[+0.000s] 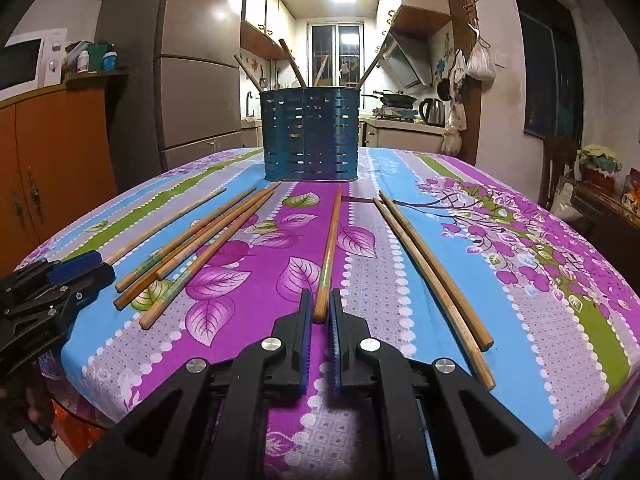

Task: Organize utensils
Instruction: 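Move both grippers back toward the remaining chopsticks on the table, then close the left gripper on a chopstick while the right gripper grasps another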

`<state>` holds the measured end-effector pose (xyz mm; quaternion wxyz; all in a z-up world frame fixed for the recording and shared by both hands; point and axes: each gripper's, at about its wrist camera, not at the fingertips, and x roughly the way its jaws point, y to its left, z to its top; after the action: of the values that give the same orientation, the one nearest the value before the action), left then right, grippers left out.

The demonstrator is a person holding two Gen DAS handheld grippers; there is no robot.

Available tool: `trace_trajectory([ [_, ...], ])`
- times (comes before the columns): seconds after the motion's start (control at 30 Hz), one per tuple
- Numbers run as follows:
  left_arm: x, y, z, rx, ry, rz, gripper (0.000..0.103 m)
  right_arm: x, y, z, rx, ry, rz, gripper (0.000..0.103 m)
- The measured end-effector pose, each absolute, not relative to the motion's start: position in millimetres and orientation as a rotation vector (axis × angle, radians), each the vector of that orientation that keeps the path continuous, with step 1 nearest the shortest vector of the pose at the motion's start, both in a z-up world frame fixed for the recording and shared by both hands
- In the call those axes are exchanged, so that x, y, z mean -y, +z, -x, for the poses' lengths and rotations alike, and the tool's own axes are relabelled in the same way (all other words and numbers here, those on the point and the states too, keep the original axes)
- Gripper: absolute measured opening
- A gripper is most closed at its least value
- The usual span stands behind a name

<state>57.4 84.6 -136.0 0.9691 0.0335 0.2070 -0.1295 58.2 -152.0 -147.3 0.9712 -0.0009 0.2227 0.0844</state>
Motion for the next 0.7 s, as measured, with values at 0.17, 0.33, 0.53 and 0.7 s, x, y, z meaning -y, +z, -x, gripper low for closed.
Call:
trace_trajectory([
  [0.17, -92.1, -136.0, -58.7, -0.41, -0.219, -0.047, 0.008, 155.3, -147.0, -57.5, -0.444, 0.17, -0.026, 0.008],
  [0.33, -91.0, -131.3, -58.1, -0.41, -0.222, -0.046, 0.005, 158.8, -135.4, -51.1, -0.405, 0.178, -0.027, 0.008],
  [0.53, -87.1, -106.6, -49.6, -0.344, -0.234, -0.05, 0.005, 166.9, -107.0, -39.1, -0.333, 0.168, -0.002, 0.008],
  [0.7, -88.6, -73.2, -46.8, -0.263, -0.232, -0.047, 0.005, 173.2, -72.5, -29.4, -0.251, 0.182, 0.024, 0.008],
])
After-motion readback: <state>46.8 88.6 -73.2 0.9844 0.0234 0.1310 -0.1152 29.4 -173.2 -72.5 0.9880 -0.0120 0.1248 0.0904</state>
